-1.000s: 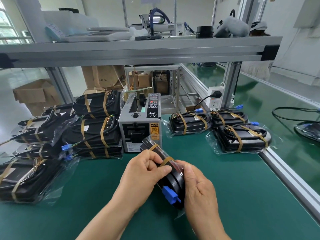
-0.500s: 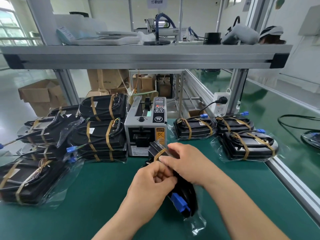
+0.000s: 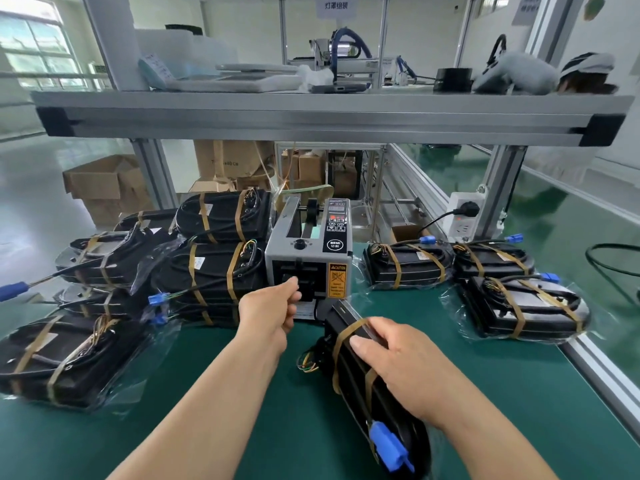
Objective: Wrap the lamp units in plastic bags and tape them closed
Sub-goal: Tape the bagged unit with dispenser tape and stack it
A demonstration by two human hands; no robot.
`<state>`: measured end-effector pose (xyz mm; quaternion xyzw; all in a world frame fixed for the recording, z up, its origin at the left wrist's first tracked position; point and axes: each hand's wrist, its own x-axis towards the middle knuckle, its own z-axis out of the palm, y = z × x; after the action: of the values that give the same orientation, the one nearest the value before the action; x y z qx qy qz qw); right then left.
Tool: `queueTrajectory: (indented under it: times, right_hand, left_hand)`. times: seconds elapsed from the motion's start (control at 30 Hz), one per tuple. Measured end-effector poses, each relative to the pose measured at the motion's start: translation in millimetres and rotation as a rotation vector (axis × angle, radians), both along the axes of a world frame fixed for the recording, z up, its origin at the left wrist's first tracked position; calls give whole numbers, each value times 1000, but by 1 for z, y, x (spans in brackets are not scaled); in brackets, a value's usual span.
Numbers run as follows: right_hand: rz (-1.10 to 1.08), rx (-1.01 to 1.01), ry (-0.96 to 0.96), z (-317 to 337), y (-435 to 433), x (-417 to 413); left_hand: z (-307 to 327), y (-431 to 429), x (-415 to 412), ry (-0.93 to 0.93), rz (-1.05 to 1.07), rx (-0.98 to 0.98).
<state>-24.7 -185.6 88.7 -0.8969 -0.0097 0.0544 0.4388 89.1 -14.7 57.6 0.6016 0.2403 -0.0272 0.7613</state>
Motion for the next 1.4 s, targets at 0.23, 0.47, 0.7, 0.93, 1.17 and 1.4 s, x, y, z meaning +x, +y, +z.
queueTrajectory:
  times: [0.23, 0.47, 0.7, 0.93, 1.17, 1.4]
  right_hand:
    - [-24, 19, -17, 0, 4, -5]
    - [-39, 50, -17, -2, 5, -8]
    - [-34, 45, -20, -2, 5, -8]
    - [-40, 58, -7, -1, 5, -8]
    - [-40, 86, 7, -1, 6, -9]
    - [-32, 90, -8, -4, 4, -6]
  left_hand:
    - [10, -11, 10, 14, 156, -98]
    - [11, -10, 2, -76, 202, -75]
    - [6, 7, -6, -86, 56, 14]
    - [6, -7, 10, 76, 47, -79]
    - [15, -17, 14, 37, 189, -98]
    - [21, 7, -31, -246, -274, -1]
